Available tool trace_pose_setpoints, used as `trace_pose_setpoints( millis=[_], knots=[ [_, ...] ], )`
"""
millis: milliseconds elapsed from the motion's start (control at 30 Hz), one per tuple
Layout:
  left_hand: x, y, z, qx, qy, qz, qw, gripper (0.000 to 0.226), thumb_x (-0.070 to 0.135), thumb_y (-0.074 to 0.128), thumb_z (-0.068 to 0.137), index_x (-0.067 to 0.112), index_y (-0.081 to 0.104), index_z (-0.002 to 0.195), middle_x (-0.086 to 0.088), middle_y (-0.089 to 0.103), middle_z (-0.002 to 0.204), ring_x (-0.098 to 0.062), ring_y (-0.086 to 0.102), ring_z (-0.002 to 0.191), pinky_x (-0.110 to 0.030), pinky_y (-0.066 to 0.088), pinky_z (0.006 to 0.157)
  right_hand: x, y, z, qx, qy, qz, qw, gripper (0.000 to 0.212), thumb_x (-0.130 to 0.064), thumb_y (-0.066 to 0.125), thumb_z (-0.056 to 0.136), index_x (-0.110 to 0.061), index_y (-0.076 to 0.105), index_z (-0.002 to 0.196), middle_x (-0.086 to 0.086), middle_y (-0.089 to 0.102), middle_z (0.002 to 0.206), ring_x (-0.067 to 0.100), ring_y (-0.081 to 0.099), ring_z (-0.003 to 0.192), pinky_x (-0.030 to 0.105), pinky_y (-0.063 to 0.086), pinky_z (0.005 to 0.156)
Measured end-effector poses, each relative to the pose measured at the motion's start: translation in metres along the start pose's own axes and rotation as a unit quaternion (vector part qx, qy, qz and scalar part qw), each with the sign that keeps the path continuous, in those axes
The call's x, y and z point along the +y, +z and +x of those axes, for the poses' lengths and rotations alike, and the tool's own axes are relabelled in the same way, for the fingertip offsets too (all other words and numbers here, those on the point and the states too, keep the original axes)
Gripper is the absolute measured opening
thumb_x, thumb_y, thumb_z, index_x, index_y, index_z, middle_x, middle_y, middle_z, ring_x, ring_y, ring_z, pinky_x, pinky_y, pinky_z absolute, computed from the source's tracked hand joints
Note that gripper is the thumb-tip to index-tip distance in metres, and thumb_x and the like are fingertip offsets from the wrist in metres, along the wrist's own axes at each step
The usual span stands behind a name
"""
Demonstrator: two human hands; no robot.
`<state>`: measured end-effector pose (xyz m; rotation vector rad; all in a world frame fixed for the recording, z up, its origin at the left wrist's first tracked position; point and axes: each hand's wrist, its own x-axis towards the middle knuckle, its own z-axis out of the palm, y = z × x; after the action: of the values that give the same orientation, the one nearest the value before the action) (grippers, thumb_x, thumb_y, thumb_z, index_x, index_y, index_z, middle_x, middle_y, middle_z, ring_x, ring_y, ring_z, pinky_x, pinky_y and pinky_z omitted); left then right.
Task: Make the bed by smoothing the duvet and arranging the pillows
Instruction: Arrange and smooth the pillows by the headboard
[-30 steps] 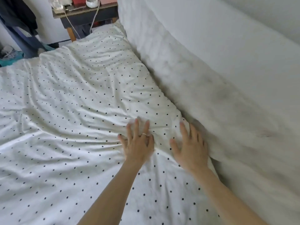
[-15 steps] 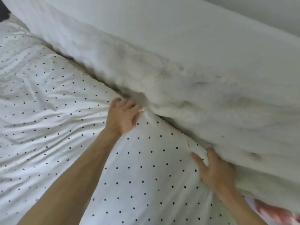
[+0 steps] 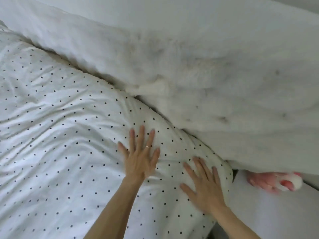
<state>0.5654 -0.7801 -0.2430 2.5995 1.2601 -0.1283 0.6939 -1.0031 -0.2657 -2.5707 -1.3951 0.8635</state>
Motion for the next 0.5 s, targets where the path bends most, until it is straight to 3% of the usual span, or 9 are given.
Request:
trace_pose_setpoints(
  millis=[67, 133, 167, 233, 300, 333, 367, 400, 500],
  knots=[
    [0.018, 0.025, -0.034, -0.018, -0.002, 0.002, 1.0, 0.065, 0.062, 0.027, 0.101, 0.045, 0.0, 0.157, 0.007, -0.017, 0.167, -0.027, -0.02, 0.152, -0.077, 0.003, 0.111, 0.016, 0.014, -0.004, 0.006, 0.14, 0.083, 0.987, 0.08, -0.078, 0.028, 0.093, -0.049, -0.012, 0.155, -0.013, -0.028, 0.164, 0.012, -0.02, 0.153, 0.043, -0.01, 0.124],
    [0.039, 0.042, -0.061, -0.031, 0.016, 0.02, 0.999, 0.065, 0.062, 0.032, 0.1, 0.045, 0.006, 0.157, 0.006, -0.01, 0.168, -0.03, -0.015, 0.153, -0.079, 0.007, 0.109, 0.011, 0.028, -0.007, 0.117, 0.281, 0.216, 0.928, 0.079, -0.07, 0.041, 0.093, -0.039, 0.009, 0.158, 0.0, -0.004, 0.17, 0.023, 0.003, 0.156, 0.047, 0.01, 0.125],
    [0.051, 0.048, -0.073, -0.038, 0.026, 0.029, 0.999, 0.066, 0.063, 0.034, 0.099, 0.045, 0.009, 0.157, 0.005, -0.007, 0.169, -0.032, -0.013, 0.154, -0.079, 0.008, 0.109, 0.005, 0.029, -0.009, 0.155, 0.372, 0.291, 0.868, 0.079, -0.068, 0.044, 0.091, -0.032, 0.017, 0.157, 0.007, 0.007, 0.168, 0.03, 0.014, 0.153, 0.052, 0.021, 0.122],
    [0.074, 0.057, -0.092, -0.051, 0.039, 0.043, 0.997, 0.068, 0.064, 0.037, 0.097, 0.045, 0.011, 0.157, 0.004, -0.003, 0.169, -0.033, -0.01, 0.154, -0.08, 0.009, 0.108, 0.002, 0.03, -0.009, 0.146, 0.508, 0.451, 0.719, 0.081, -0.07, 0.044, 0.089, -0.032, 0.019, 0.156, 0.01, 0.018, 0.164, 0.036, 0.026, 0.147, 0.057, 0.03, 0.116],
    [0.089, 0.063, -0.103, -0.054, 0.054, 0.057, 0.995, 0.068, 0.064, 0.038, 0.096, 0.046, 0.013, 0.157, 0.004, -0.002, 0.169, -0.034, -0.008, 0.154, -0.081, 0.012, 0.106, 0.016, 0.028, 0.001, 0.108, 0.482, 0.612, 0.617, 0.089, -0.074, 0.051, 0.084, -0.036, 0.018, 0.158, 0.006, 0.03, 0.162, 0.032, 0.037, 0.143, 0.053, 0.033, 0.116],
    [0.093, 0.066, -0.105, -0.054, 0.061, 0.066, 0.994, 0.069, 0.064, 0.038, 0.096, 0.045, 0.013, 0.157, 0.004, -0.002, 0.169, -0.034, -0.008, 0.154, -0.082, 0.014, 0.105, 0.028, 0.028, 0.007, 0.082, 0.438, 0.663, 0.602, 0.095, -0.079, 0.055, 0.078, -0.039, 0.022, 0.157, 0.001, 0.036, 0.16, 0.028, 0.041, 0.14, 0.051, 0.034, 0.116],
    [0.096, 0.07, -0.105, -0.052, 0.065, 0.079, 0.993, 0.07, 0.065, 0.038, 0.095, 0.045, 0.013, 0.157, 0.004, -0.003, 0.169, -0.034, -0.008, 0.154, -0.083, 0.014, 0.104, 0.04, 0.024, 0.012, 0.052, 0.394, 0.679, 0.617, 0.099, -0.083, 0.058, 0.072, -0.04, 0.027, 0.156, -0.002, 0.041, 0.157, 0.024, 0.044, 0.138, 0.049, 0.035, 0.116],
    [0.099, 0.075, -0.105, -0.053, 0.063, 0.093, 0.992, 0.072, 0.067, 0.037, 0.094, 0.044, 0.011, 0.157, 0.004, -0.004, 0.169, -0.034, -0.008, 0.154, -0.083, 0.014, 0.103, 0.054, 0.018, 0.011, 0.023, 0.344, 0.668, 0.66, 0.094, -0.08, 0.058, 0.073, -0.04, 0.032, 0.154, -0.003, 0.043, 0.155, 0.022, 0.044, 0.138, 0.047, 0.035, 0.116],
    [0.098, 0.084, -0.1, -0.068, 0.036, 0.141, 0.987, 0.075, 0.072, 0.03, 0.092, 0.044, 0.005, 0.157, 0.005, -0.008, 0.169, -0.035, -0.011, 0.153, -0.084, 0.016, 0.101, 0.086, 0.005, -0.008, -0.032, 0.203, 0.561, 0.802, 0.061, -0.049, 0.054, 0.098, -0.039, 0.032, 0.154, -0.012, 0.04, 0.154, 0.015, 0.038, 0.142, 0.031, 0.03, 0.115]
  ],
)
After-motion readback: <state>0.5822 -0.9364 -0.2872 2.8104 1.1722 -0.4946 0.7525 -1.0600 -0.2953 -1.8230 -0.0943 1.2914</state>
